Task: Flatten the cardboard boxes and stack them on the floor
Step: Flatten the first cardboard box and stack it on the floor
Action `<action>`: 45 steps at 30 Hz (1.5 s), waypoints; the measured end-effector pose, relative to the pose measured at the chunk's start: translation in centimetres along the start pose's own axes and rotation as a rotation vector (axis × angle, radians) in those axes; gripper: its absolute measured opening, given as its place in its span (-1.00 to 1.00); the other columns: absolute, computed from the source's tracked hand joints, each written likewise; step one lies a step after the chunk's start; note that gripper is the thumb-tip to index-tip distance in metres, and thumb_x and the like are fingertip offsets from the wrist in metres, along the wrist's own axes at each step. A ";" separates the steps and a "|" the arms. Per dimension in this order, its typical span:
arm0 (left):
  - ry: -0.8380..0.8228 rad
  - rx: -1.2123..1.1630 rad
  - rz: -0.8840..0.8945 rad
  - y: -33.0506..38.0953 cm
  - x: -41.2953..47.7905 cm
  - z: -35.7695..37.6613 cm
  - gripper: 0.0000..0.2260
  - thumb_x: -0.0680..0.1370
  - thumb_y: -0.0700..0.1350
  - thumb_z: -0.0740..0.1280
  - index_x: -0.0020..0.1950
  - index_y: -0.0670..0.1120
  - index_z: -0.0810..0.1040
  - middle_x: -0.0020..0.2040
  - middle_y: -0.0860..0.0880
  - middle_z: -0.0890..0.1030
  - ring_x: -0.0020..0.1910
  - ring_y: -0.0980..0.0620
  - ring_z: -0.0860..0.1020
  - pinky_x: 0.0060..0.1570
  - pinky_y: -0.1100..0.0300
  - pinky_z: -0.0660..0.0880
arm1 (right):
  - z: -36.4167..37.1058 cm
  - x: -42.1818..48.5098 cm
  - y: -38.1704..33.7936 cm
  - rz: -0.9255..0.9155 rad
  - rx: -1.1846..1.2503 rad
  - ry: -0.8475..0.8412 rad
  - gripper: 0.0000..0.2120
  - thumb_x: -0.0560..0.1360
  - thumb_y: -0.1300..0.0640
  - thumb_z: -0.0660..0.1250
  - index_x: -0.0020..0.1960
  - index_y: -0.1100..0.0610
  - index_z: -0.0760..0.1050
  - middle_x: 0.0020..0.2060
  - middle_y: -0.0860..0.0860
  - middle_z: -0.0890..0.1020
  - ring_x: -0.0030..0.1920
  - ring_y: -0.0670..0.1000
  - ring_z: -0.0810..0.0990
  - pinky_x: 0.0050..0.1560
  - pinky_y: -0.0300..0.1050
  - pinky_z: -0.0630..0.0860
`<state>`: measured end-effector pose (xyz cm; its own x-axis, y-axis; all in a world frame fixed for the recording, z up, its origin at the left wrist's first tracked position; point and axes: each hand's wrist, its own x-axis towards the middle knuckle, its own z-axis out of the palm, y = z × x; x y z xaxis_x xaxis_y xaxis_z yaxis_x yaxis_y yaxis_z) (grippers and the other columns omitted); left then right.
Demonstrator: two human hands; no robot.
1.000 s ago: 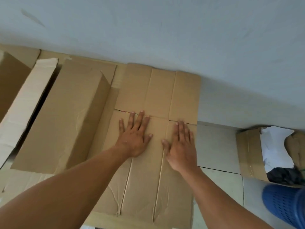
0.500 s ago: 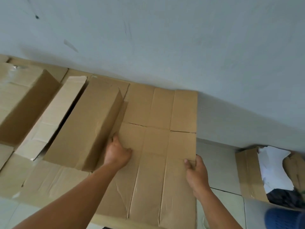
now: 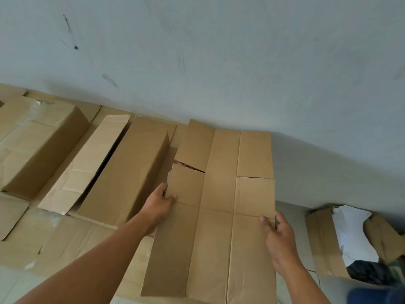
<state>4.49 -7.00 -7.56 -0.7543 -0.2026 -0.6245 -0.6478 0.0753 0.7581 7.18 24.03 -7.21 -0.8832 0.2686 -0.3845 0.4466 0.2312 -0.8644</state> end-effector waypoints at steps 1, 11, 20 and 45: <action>-0.006 0.001 0.039 0.2 -0.4 -0.3 -0.91 0.61 -0.09 0.33 0.11 0.02 0.51 0.04 -0.06 0.66 -0.02 -0.06 0.67 0.02 -0.09 0.64 | -0.1 -0.5 -0.4 -0.013 0.004 0.010 -0.85 0.59 0.20 0.32 0.12 0.02 0.55 -0.04 -0.04 0.69 0.02 -0.01 0.63 -0.09 -0.18 0.48; 0.031 -0.030 0.442 3.6 -6.5 -11.0 -0.81 0.61 -0.07 0.33 0.22 0.05 0.51 0.09 0.05 0.65 0.03 0.04 0.65 0.03 0.01 0.63 | 3.3 -9.1 -8.2 -0.269 0.097 -0.011 -0.79 0.61 0.23 0.27 0.16 0.00 0.56 0.03 -0.02 0.70 0.08 0.02 0.62 0.19 -0.01 0.47; 0.263 0.049 0.592 2.4 -13.2 -31.3 -0.88 0.61 -0.03 0.33 0.13 0.01 0.49 -0.01 0.05 0.64 -0.11 0.04 0.64 -0.13 0.06 0.60 | 18.2 -19.9 -15.6 -0.444 0.200 -0.186 -0.81 0.56 0.32 0.30 0.01 0.04 0.53 0.01 0.19 0.66 -0.04 0.14 0.59 0.05 0.11 0.49; 0.634 0.127 0.466 3.2 -5.9 -80.2 -0.82 0.62 -0.03 0.31 0.21 0.03 0.46 0.04 0.02 0.61 -0.09 0.02 0.63 -0.25 0.15 0.57 | 68.9 -22.8 -33.7 -0.452 0.156 -0.531 -0.89 0.62 0.13 0.26 0.04 -0.05 0.53 -0.05 0.07 0.71 0.01 0.13 0.66 0.07 0.17 0.57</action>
<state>15.40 -83.84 13.63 -0.7710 -0.6368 0.0065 -0.3168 0.3923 0.8636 2.38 -54.29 8.38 -0.9452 -0.3228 -0.0492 0.0296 0.0655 -0.9974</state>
